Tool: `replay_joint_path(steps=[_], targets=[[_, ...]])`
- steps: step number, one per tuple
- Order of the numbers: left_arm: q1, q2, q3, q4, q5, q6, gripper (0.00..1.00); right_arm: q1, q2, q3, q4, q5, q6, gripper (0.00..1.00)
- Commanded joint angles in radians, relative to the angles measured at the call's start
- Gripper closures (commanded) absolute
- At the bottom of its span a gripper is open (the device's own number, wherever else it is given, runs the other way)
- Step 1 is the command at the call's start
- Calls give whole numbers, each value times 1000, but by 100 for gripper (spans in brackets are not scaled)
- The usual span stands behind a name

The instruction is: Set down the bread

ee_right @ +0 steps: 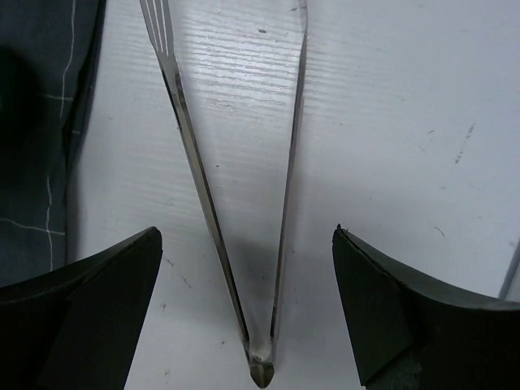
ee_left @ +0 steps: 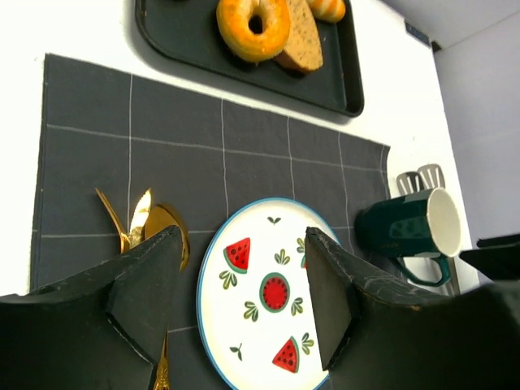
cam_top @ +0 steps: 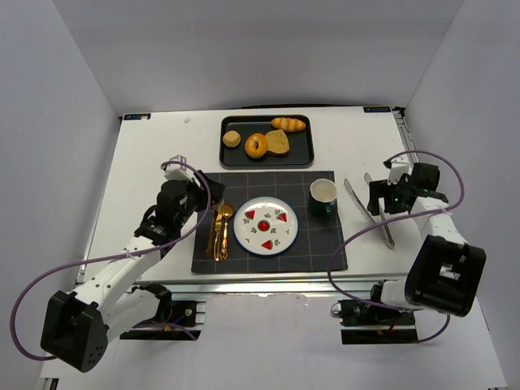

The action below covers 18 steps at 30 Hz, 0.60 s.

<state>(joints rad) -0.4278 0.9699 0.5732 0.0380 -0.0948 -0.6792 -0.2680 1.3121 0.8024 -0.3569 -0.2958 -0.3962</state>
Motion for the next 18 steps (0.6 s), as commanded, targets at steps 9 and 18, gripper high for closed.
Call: replay_joint_path(steps=[9, 18], targets=[[0, -45, -22, -1, 7, -9, 29, 24, 233, 63, 4, 46, -176, 12], [0, -134, -59, -32, -28, -31, 29, 38, 268, 31, -111, 24, -352, 22]])
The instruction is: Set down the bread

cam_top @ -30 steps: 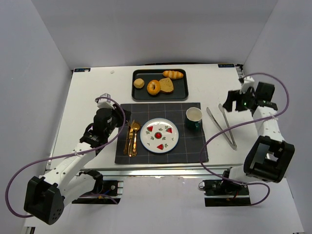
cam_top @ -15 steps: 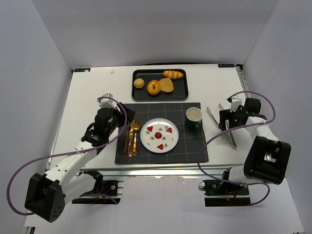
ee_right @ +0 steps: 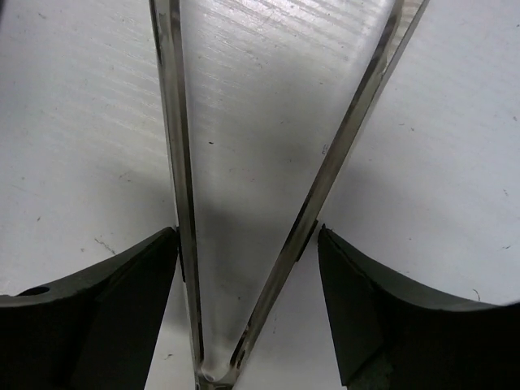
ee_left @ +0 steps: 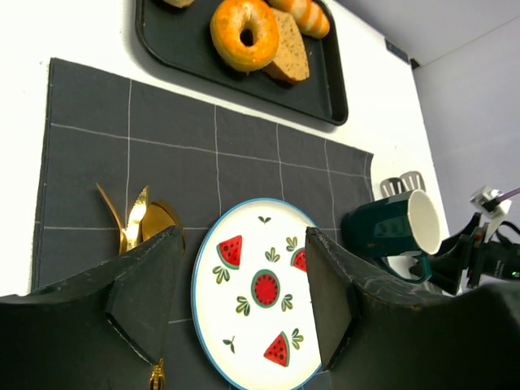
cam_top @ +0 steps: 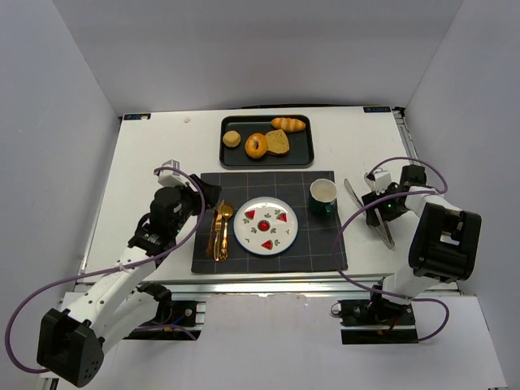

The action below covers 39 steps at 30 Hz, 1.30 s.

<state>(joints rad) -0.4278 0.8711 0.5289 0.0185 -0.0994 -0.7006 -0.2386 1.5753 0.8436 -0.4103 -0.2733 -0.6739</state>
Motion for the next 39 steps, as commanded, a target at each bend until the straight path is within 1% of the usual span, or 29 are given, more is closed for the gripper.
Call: replay_joint_path(steps=[1, 3, 4, 5, 6, 8, 9, 10, 12, 14, 15, 16, 17, 18, 19, 20, 21, 22, 24, 27, 31, 33, 39], targets=[[0, -38, -20, -12, -25, -11, 29, 9, 8, -17, -56, 3, -75, 27], [0, -37, -21, -12, -23, -13, 29, 9, 20, -21, -56, -4, -67, 36], [0, -35, -18, -12, -20, -11, 29, 9, 44, -12, -64, -12, -59, 48], [0, -32, -14, -12, -17, -10, 29, 9, 57, 0, -77, -24, -55, 55], [0, -26, -9, -12, -17, -4, 29, 9, 66, 30, -103, -49, -46, 68], [0, -23, 2, -12, -17, 1, 29, 9, 74, 63, -119, -84, -35, 79], [0, -21, 6, -41, -17, 7, 29, 9, 68, 81, -120, -96, -32, 84], [0, -20, 9, -45, -17, 9, 29, 9, 49, 124, -119, -110, -23, 89], [0, -21, 16, -51, -20, 10, 29, 19, 32, 185, -130, -168, -13, 90], [0, -24, 16, -51, -20, 6, 29, 44, 34, 320, -191, -220, -3, 86], [0, -26, 14, -49, -22, 4, 29, 82, 41, 372, -212, -233, 5, 83], [0, -26, 14, -49, -22, 1, 29, 105, 63, 478, -234, -240, 11, 75], [0, -27, 14, -48, -23, 0, 29, 131, 78, 530, -272, -244, 26, 72], [0, -29, 14, -49, -26, -2, 29, 181, 90, 579, -284, -251, 36, 71], [0, -29, 14, -49, -26, -2, 29, 206, 121, 625, -291, -250, 48, 68], [0, -27, 16, -55, -26, -2, 29, 229, 140, 708, -292, -245, 75, 67], [0, -27, 22, -64, -29, 0, 29, 281, 179, 791, -298, -245, 89, 66], [0, -27, 26, -65, -31, 0, 29, 300, 201, 792, -298, -245, 102, 65], [0, -35, 29, -78, -36, 0, 29, 350, 245, 903, -309, -242, 126, 64], [0, -44, 29, -86, -45, -3, 29, 410, 302, 980, -308, -225, 117, 63], [0, -52, 26, -92, -56, -8, 29, 458, 383, 1070, -320, -224, 138, 62], [0, -50, 29, -97, -59, -8, 29, 472, 403, 1091, -312, -221, 154, 62], [0, -31, 43, -106, -63, -7, 29, 470, 463, 1088, -226, -156, 313, 63]])
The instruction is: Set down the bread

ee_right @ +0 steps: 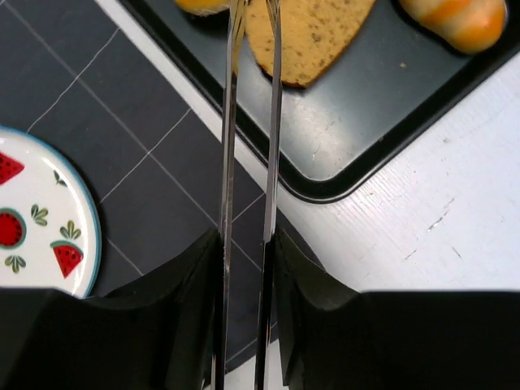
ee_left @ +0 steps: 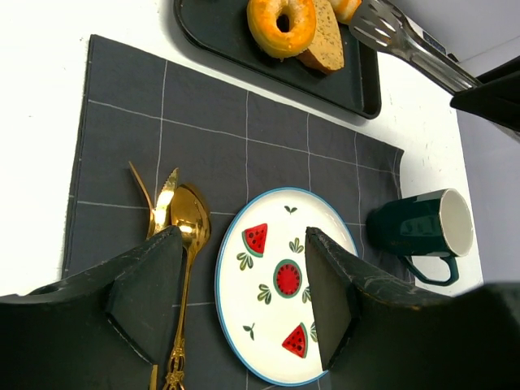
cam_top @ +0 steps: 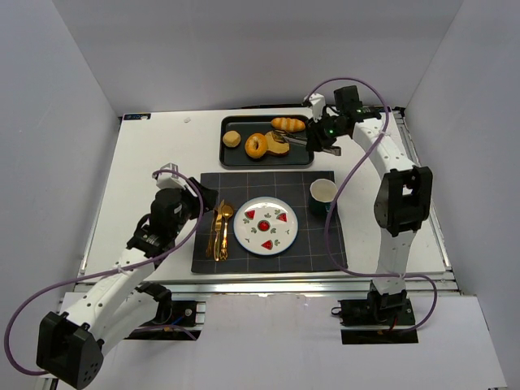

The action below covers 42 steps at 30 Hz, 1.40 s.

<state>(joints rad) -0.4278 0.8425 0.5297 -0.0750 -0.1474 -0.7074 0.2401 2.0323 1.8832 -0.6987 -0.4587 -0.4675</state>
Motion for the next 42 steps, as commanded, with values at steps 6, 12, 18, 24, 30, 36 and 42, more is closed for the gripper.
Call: replay_joint_path(steps=[6, 12, 18, 24, 30, 36, 42], targets=[[0, 36, 62, -20, -14, 3, 29, -28, 52, 36, 136, 78, 256, 63], [0, 55, 66, -14, -15, -4, 29, -50, 94, 39, 148, 87, 311, 62], [0, 81, 81, -17, -11, -1, 29, -70, 120, 37, 159, 43, 362, 58], [0, 107, 95, -17, -3, 2, 29, -76, 135, 1, 169, -27, 432, 55], [0, 101, 90, -26, -7, -1, 29, -76, 134, -30, 185, -66, 500, 53], [0, 101, 92, -29, -6, -3, 29, -74, 138, -52, 196, -54, 540, 53], [0, 101, 96, -34, -9, -3, 29, -74, 150, -44, 200, -58, 560, 55]])
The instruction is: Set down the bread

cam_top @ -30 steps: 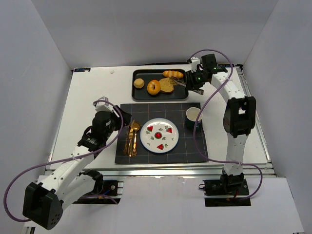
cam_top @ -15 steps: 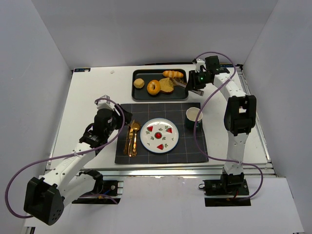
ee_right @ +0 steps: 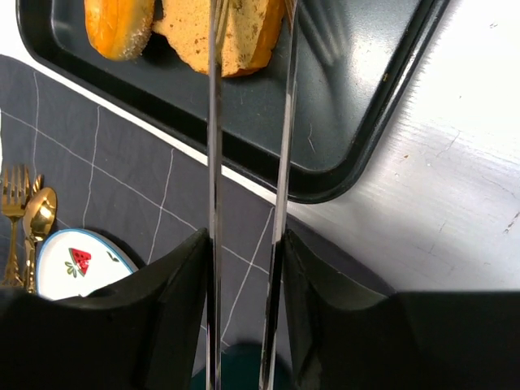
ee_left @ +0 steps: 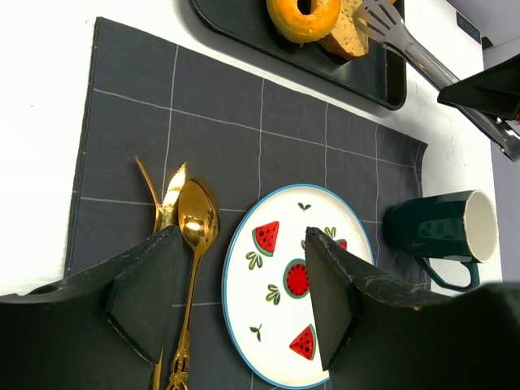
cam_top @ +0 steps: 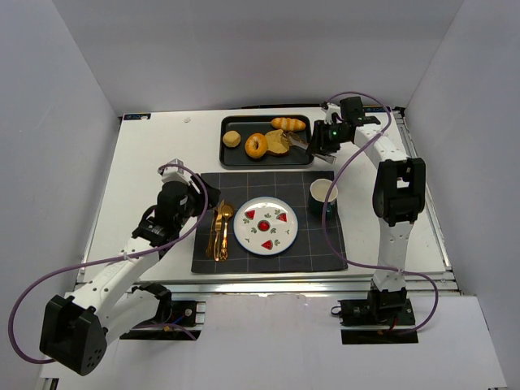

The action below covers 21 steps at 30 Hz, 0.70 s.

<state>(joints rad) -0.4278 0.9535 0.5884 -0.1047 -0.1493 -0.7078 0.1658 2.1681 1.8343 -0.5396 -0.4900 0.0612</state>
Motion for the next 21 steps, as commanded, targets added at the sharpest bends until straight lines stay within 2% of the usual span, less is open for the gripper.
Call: replay_joint_path(steps=[1, 5, 6, 9, 15, 21], targets=[[0, -9, 36, -3, -7, -2, 29, 0, 16, 0, 43, -32, 37, 56], [1, -4, 50, -10, -7, -1, 29, 3, 22, -7, 44, -58, 54, 68], [0, -2, 53, -15, -10, 1, 29, 3, 21, -7, 46, -61, 55, 74], [0, -7, 60, -20, -15, 1, 29, 1, 12, 0, 46, -70, 60, 83], [0, -12, 60, -20, -13, -5, 29, -3, -30, 16, 56, -131, 75, 97], [0, -25, 59, -23, -21, -5, 29, -17, -92, 49, 93, -167, 72, 100]])
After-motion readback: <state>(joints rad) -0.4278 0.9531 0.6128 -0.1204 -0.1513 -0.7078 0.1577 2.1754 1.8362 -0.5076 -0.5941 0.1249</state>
